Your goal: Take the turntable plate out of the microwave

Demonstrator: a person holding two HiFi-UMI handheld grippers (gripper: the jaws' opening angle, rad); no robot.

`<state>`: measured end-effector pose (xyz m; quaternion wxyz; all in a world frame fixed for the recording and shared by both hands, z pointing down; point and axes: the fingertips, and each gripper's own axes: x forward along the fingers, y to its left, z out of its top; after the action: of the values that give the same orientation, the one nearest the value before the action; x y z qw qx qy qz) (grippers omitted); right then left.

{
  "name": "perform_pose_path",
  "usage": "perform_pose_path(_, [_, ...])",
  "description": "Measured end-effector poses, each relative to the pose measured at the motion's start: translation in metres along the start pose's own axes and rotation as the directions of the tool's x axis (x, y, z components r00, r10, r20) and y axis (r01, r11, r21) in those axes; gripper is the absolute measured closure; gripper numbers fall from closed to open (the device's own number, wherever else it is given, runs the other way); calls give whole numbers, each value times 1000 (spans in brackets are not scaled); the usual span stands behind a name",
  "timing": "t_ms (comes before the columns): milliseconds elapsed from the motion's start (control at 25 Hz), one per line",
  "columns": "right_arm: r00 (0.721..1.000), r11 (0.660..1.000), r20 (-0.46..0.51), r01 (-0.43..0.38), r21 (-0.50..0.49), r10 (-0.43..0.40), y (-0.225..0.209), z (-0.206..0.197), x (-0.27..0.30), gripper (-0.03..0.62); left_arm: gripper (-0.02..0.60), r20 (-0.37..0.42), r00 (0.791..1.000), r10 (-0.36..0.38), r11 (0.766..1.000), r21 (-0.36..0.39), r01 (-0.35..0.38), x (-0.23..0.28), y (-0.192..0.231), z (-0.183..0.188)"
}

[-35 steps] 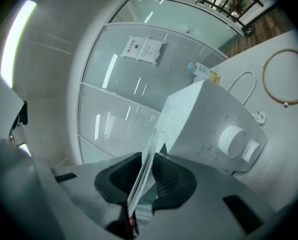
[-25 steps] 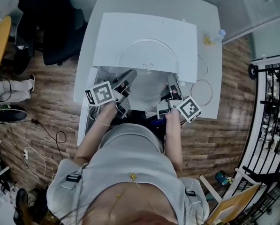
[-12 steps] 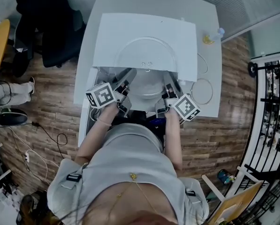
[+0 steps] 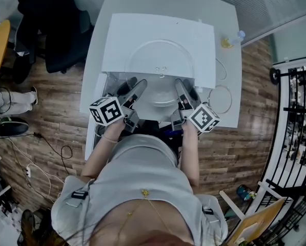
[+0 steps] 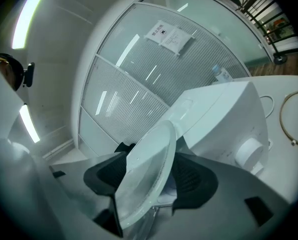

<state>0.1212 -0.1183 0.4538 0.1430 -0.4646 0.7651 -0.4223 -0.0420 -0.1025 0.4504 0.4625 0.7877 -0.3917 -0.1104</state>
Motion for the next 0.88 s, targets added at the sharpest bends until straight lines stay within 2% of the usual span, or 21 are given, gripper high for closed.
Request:
perform_pose_path(120, [1000,1000,-1,-13,-17,13,1,-1,-3,316,309,-17,1000,12,997,83,-10,-4,-3,-5])
perform_pose_path(200, [1000,1000,3,-20,-10,20,0,-2,-4,316,307,-38,999,3,996,87,1,-4,-4,-12])
perform_pose_path(280, [1000,1000,7,-23,7,23,-1,-3,-5,320,308,-56,998,-23,999,30,25,-6,-4,-18])
perform_pose_path(320, [999,999,19,-37,18,37,1,-2,-5,352,311,-57,998,-35,999,-12,34,-7,-3,-19])
perform_pose_path(360, [998,998,37,-58,26,57,5,2,-4,386,356,-53,998,-41,998,-52,38,-8,-1,-19])
perform_pose_path(400, [996,997,57,-74,31,72,7,5,-4,420,451,-46,998,-45,995,-90,41,-10,2,-19])
perform_pose_path(440, [994,996,71,-80,34,78,8,8,-5,473,474,-39,998,-48,991,-124,43,-11,7,-19])
perform_pose_path(480, [994,996,75,-80,36,77,7,10,-6,493,477,-36,998,-49,987,-153,43,-12,12,-20])
perform_pose_path(680, [997,998,62,-45,55,41,-1,7,-5,490,495,-11,998,-60,971,-233,55,-5,5,-11])
perform_pose_path(760, [999,998,50,-4,70,0,-8,6,-4,490,497,-3,999,-52,970,-238,50,-3,6,-9])
perform_pose_path(880, [999,997,45,12,82,-15,-8,10,-1,490,497,3,999,-39,971,-237,39,1,6,-6])
